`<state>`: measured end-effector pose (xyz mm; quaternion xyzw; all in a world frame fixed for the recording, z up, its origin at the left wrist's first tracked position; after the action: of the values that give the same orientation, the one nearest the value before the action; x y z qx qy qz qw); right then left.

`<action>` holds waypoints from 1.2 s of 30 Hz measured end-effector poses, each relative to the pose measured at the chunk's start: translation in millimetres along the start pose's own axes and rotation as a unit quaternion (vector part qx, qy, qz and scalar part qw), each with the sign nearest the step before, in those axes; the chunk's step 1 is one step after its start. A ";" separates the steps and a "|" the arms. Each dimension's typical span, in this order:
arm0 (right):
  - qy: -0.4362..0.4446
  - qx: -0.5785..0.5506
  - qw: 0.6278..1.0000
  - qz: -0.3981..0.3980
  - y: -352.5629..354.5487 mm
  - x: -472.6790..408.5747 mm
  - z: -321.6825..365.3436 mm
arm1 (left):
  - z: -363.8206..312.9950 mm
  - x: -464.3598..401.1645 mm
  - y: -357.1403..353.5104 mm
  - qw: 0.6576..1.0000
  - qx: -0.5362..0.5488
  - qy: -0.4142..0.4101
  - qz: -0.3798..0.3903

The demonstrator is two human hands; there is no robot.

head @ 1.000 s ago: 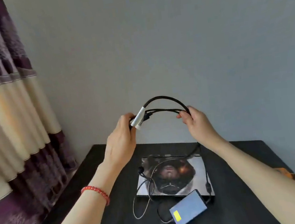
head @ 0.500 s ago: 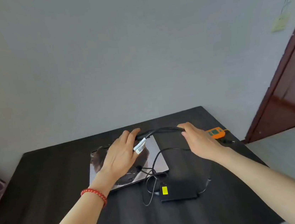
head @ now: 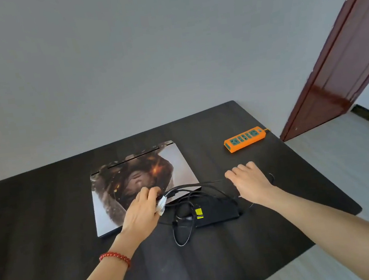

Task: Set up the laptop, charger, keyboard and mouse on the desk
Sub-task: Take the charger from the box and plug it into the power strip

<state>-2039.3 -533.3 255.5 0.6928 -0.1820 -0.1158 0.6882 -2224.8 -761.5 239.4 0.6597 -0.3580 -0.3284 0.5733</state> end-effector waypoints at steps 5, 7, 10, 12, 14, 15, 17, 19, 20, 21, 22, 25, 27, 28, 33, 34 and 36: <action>-0.073 -0.113 0.990 -0.047 15.1 -6.3 -21.0 | 12.2 -12.8 4.3 0.992 0.108 0.045 0.055; -0.033 -0.212 0.976 0.031 15.2 -11.7 -15.8 | 9.8 -16.0 12.1 0.979 0.180 0.048 0.078; -0.005 -0.296 0.954 0.054 15.9 -19.6 -7.1 | 4.1 -20.9 26.3 0.940 0.322 0.064 0.091; -0.017 -0.346 0.938 0.019 16.9 -25.6 -3.3 | -0.6 -22.4 38.2 0.884 0.453 0.085 0.076; -0.030 -0.395 0.917 -0.038 19.4 -31.8 -0.1 | -2.3 -21.8 45.9 0.843 0.525 0.086 0.083; -0.032 -0.420 0.905 -0.059 22.7 -37.1 0.4 | -2.2 -22.2 48.8 0.838 0.531 0.079 0.096; -0.027 -0.465 0.884 -0.045 31.0 -49.8 2.3 | -5.0 -19.9 53.9 0.848 0.507 0.050 0.146; -0.009 -0.481 0.876 0.039 36.9 -60.8 6.5 | -8.4 -21.9 55.3 0.859 0.489 0.056 0.138; 0.001 -0.486 0.869 0.093 35.9 -63.4 10.5 | -7.3 -24.4 53.2 0.864 0.488 0.076 0.099; 0.009 -0.492 0.859 0.139 33.5 -63.5 15.2 | -7.3 -26.8 52.5 0.864 0.490 0.105 0.051; 0.015 -0.501 0.848 0.169 29.5 -61.3 20.6 | -6.4 -28.7 50.7 0.852 0.505 0.135 0.011; 0.034 -0.510 0.846 0.155 20.4 -56.7 31.0 | -4.3 -32.3 48.5 0.764 0.622 0.174 -0.009; 0.034 -0.544 0.831 0.111 24.9 -61.3 30.3 | 1.7 -33.3 49.6 0.723 0.665 0.187 0.001; 0.024 -0.577 0.811 0.095 26.6 -64.7 27.9 | 6.6 -33.1 48.9 0.722 0.663 0.199 0.004; -0.075 -0.564 0.822 0.035 6.0 -69.8 -5.1 | 30.0 -20.2 40.8 0.867 0.447 0.211 0.059; -0.096 -0.549 0.830 0.021 -0.7 -68.2 -13.3 | 31.8 -16.9 38.2 0.888 0.407 0.192 0.093; -0.135 -0.527 0.839 0.021 -17.3 -64.8 -26.6 | 31.3 -9.7 27.6 0.928 0.293 0.131 0.189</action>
<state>-2085.6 -482.6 233.1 0.1986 -0.1992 -0.2723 0.9202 -2258.9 -772.0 263.1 0.7558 -0.4780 -0.0049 0.4474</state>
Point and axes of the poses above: each hand's wrist, its own x-axis away from the middle knuckle, its own y-axis out of the back of the hand, z = x × y, the point moved 2 cm from there along -x, towards the middle knuckle, and after that the axes turned 10 degrees about -x, right-handed, at the moved point
